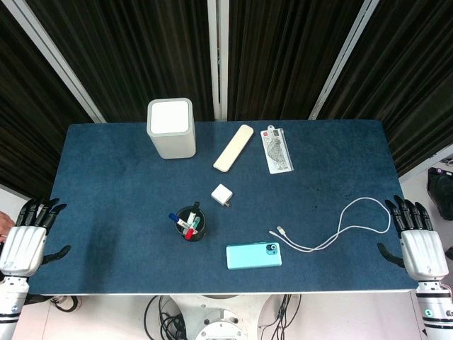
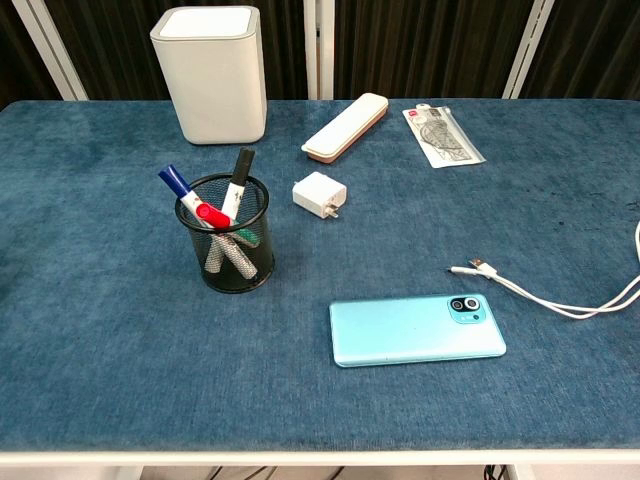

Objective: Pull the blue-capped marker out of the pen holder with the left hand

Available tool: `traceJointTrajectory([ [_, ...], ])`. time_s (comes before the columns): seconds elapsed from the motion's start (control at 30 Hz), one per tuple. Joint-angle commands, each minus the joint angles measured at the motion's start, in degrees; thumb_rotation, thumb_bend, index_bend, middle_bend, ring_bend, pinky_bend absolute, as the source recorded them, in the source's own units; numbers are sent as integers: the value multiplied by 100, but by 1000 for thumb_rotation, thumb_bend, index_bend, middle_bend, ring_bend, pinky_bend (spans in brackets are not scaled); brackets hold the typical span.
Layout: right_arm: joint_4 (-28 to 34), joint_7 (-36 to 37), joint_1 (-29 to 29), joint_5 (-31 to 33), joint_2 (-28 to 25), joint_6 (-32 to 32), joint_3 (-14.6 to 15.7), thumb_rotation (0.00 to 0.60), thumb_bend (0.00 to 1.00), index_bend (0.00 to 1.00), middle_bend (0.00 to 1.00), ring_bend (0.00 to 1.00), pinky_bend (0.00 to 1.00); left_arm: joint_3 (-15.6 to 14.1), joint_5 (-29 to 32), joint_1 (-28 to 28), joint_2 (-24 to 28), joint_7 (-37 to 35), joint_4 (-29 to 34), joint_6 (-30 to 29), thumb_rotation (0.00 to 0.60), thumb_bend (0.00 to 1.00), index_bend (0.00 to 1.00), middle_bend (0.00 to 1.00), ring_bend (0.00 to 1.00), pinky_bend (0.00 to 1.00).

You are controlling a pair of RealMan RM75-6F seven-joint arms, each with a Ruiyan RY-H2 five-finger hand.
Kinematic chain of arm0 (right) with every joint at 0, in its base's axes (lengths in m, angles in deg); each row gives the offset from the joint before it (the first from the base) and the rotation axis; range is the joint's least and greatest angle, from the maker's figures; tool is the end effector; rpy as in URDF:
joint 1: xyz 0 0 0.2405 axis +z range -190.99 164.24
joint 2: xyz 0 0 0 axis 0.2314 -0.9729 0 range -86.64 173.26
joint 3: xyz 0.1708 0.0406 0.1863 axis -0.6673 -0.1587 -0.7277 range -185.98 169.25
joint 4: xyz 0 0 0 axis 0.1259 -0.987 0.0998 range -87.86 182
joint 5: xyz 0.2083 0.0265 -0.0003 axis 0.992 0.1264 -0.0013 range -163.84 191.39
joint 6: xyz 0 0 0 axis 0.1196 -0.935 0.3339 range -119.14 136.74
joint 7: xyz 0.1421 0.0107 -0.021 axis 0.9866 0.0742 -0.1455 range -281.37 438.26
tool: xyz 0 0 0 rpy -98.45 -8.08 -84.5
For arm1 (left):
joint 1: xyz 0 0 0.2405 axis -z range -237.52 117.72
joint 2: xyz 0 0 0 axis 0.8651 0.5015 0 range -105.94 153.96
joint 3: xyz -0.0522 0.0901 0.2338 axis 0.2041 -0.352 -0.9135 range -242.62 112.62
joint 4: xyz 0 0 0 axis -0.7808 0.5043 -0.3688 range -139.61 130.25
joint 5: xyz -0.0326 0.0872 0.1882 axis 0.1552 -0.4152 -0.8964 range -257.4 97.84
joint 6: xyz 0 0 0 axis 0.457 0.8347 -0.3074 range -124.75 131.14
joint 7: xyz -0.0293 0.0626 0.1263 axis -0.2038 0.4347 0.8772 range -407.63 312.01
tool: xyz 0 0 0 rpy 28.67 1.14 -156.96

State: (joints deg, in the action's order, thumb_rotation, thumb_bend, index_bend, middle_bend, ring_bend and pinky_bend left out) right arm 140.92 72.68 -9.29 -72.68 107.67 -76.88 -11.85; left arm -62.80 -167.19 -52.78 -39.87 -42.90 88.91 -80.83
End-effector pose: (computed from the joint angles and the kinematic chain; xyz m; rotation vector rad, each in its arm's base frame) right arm -0.3051 -0.1788 0.1577 1.3978 -0.8395 0.8632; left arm -0.2983 0.1900 0.1529 -1.4688 -0.8352 -0.8810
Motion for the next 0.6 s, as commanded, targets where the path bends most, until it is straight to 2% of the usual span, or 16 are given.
traceJointTrajectory([
  [0.03, -5, 37, -20, 12, -21, -25, -8, 600, 174, 0, 0, 0, 0, -8, -15, -3, 2, 11, 19, -9, 600, 130, 165, 93, 0, 15],
  [0.33, -83, 199, -70, 29, -54, -79, -14, 600, 174, 0, 0, 0, 0, -47, -93, 30, 35, 28, 128, 30, 600, 130, 166, 93, 0, 16],
  [0.6, -42, 261, -72, 70, -105, -155, -107, 600, 174, 0, 0, 0, 0, 38, -228, 324, 278, -10, 505, 319, 600, 145, 166, 108, 0, 53],
])
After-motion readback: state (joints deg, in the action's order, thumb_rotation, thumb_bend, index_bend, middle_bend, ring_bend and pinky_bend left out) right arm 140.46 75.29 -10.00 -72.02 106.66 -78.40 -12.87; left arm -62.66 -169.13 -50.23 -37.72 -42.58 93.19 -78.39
